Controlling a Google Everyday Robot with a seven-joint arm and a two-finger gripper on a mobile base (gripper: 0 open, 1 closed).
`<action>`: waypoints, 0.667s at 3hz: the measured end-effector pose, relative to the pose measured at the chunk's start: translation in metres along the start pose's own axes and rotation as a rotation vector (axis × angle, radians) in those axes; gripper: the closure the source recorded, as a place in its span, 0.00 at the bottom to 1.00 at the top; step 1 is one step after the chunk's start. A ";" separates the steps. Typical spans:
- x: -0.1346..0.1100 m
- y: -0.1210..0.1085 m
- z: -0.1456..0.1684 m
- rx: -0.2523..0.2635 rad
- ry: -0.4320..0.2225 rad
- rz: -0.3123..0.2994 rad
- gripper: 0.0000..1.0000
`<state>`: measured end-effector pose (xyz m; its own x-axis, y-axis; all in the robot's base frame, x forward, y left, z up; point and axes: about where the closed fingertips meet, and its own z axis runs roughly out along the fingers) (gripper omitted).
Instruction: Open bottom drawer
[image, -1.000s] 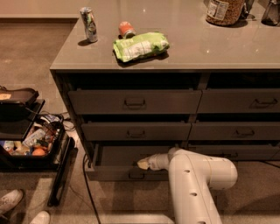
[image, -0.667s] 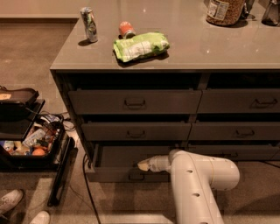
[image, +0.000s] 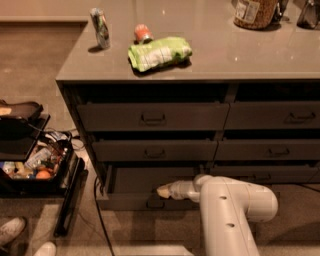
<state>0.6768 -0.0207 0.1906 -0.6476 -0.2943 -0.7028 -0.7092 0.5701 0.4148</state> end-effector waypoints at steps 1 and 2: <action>-0.002 0.001 -0.001 0.000 0.000 0.000 1.00; 0.010 0.011 0.002 -0.022 -0.037 -0.001 1.00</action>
Offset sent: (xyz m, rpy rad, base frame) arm -0.0787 0.0194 -0.0327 0.2171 -0.0908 -0.0043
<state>0.6632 -0.0153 0.1873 -0.6362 -0.2658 -0.7243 -0.7161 0.5528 0.4261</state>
